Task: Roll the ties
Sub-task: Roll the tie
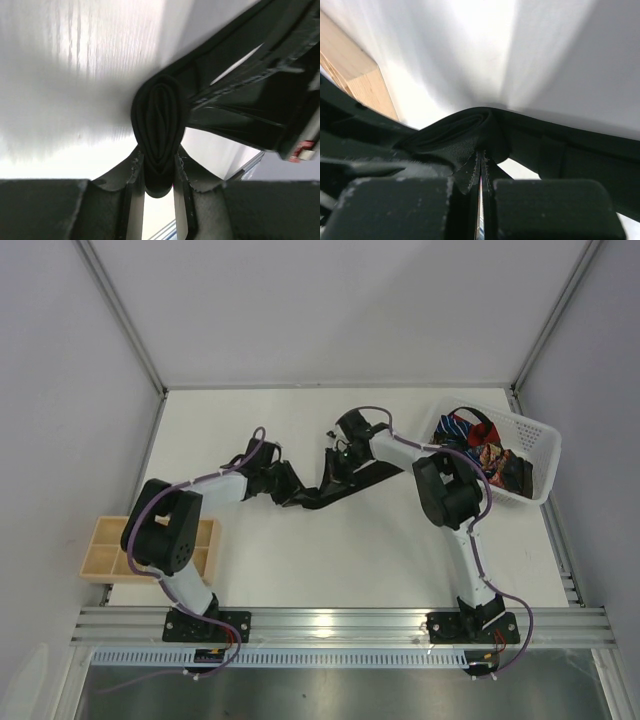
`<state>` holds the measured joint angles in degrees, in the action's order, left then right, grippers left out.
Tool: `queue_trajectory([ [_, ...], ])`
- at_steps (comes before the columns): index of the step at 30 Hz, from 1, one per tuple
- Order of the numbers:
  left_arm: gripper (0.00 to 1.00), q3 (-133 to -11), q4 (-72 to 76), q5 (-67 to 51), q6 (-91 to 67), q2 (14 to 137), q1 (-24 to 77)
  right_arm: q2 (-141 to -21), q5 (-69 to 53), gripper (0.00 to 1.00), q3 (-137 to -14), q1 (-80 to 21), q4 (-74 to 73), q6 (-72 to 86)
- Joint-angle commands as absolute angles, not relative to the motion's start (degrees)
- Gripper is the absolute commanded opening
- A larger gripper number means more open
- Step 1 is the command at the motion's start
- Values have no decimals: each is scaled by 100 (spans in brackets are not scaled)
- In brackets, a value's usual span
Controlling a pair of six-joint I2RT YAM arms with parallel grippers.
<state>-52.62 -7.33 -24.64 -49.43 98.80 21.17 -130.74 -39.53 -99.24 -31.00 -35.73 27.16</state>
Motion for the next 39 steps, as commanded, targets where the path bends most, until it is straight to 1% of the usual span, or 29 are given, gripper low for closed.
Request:
queue_trajectory([
  [1,23,-5379,-1247,-2320,-4606,9343,2048,-13131,-4060,0,-9993,-3383,-3411,2891],
  [6,25,-5563,-1827,-2294,-4386,9272,2048,-13131,-4157,0,-9976,-3603,-3191,3111],
  [16,30,-6125,-2074,-2391,-4342,9641,2276,-13061,-4219,0,-9721,-3683,-2848,3401],
  [19,33,-6380,-2179,-2408,-4316,9825,2373,-12999,-4192,0,-9686,-3674,-2839,3393],
  [31,37,-7110,-2382,-2408,-4271,10643,2549,-12858,-4113,0,-9501,-3454,-2707,3586],
  [39,43,-7383,-2478,-2382,-4245,10872,2672,-12595,-4061,0,-9396,-3121,-2698,3639],
])
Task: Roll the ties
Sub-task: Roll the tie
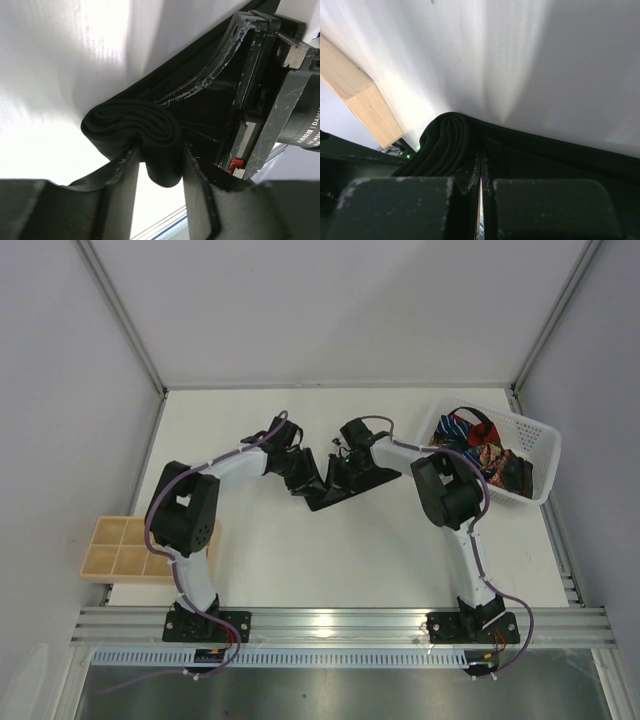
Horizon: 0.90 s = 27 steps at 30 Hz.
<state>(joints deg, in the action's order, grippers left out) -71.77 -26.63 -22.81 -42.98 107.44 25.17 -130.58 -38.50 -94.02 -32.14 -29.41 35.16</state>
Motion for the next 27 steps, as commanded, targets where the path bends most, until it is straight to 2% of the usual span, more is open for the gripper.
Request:
queue_trajectory([
  [1,45,-7409,-2487,-2391,-4263,10907,2689,-12508,-4052,0,-9369,-3077,-2716,3647],
  [8,49,-7567,-2461,-2391,-4298,11074,2777,-11972,-3920,0,-8948,-2514,-2830,3639],
  [11,57,-7672,-2452,-2417,-4307,11109,2821,-11778,-3859,0,-8781,-2278,-2944,3499],
  [15,60,-7787,-2382,-2478,-4324,11136,2865,-11620,-3622,0,-8728,-2066,-3286,3008],
  [24,64,-7541,-2206,-2540,-4096,10600,2857,-11672,-4007,0,-8894,-2118,-3524,2795],
  [27,72,-7331,-2136,-2566,-4043,10293,2751,-11733,-3982,0,-9113,-2302,-3665,2768],
])
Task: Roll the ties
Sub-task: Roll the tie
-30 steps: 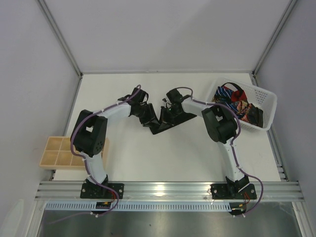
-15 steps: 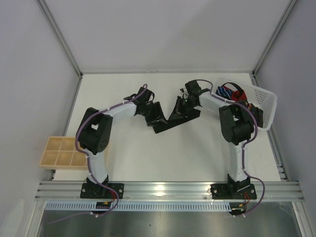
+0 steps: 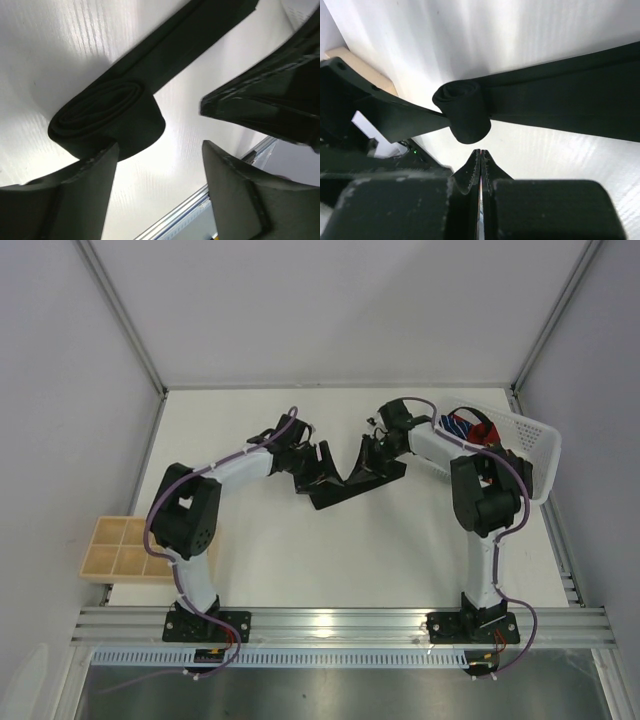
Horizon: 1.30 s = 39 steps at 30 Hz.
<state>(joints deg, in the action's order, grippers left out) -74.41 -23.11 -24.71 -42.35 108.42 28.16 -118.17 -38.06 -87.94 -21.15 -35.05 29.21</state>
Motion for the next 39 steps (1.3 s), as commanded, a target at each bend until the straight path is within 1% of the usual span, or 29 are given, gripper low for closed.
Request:
queue_trajectory([
  [1,76,-7269,-2179,-2566,-4034,10222,2725,-11751,-3990,0,-9123,-2372,-3648,2795],
  [10,77,-6672,-2285,-2707,-3876,9589,2365,-11962,-4078,0,-9412,-2593,-3595,2953],
  [19,79,-5635,-1504,-3085,-4201,9316,2013,-12462,-4289,0,-9624,-2681,-3630,2971],
  [24,79,-5511,-1336,-3102,-4271,9369,1995,-12542,-4236,0,-9580,-2672,-3647,2883],
  [30,79,-5274,-721,-3366,-4588,9641,1995,-12603,-4061,0,-9598,-2575,-3709,2786],
  [39,79,-5546,-440,-3340,-4772,10212,1995,-12709,-4105,0,-9580,-2540,-3648,2733],
])
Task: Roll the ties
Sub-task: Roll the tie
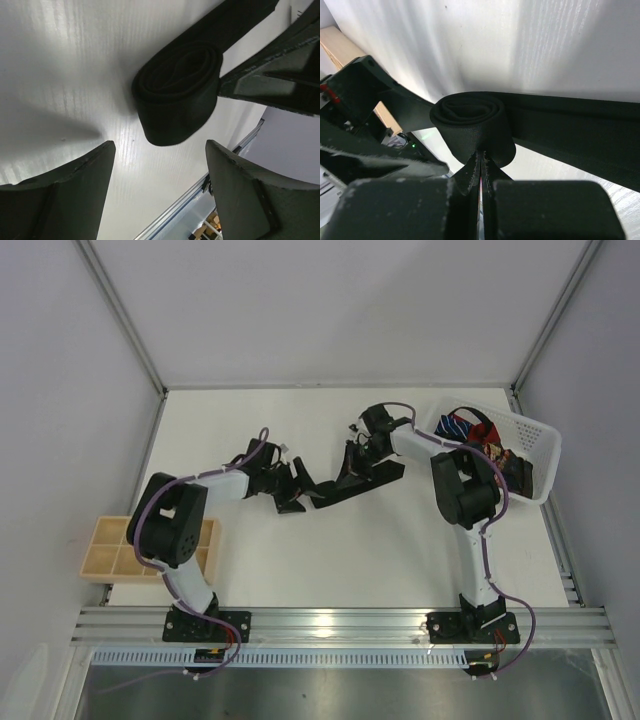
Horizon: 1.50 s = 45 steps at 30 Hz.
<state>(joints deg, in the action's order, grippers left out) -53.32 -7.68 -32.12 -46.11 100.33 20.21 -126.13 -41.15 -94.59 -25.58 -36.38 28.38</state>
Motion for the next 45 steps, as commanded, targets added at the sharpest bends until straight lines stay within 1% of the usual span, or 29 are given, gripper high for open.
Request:
queue_trajectory([
  [1,79,-5589,-431,-3340,-4799,10265,1995,-12718,-4087,0,-9580,-2540,-3639,2733],
  [11,79,-5765,-149,-3217,-5115,10564,2013,-12771,-4131,0,-9615,-2505,-3560,2733],
  [17,77,-5915,-237,-3155,-5098,10652,2039,-12797,-4140,0,-9606,-2514,-3507,2751],
  [23,68,-6073,-377,-3147,-5115,10609,2144,-12858,-4157,0,-9659,-2540,-3454,2795],
  [30,67,-6503,-905,-2997,-4948,10485,2320,-12850,-4148,0,-9668,-2619,-3454,2804],
  [38,68,-6908,-1133,-2997,-4975,10652,2522,-12815,-4034,0,-9659,-2593,-3392,2821],
  [45,68,-7496,-1388,-2962,-4939,10925,2654,-12788,-3982,0,-9624,-2470,-3393,2795],
])
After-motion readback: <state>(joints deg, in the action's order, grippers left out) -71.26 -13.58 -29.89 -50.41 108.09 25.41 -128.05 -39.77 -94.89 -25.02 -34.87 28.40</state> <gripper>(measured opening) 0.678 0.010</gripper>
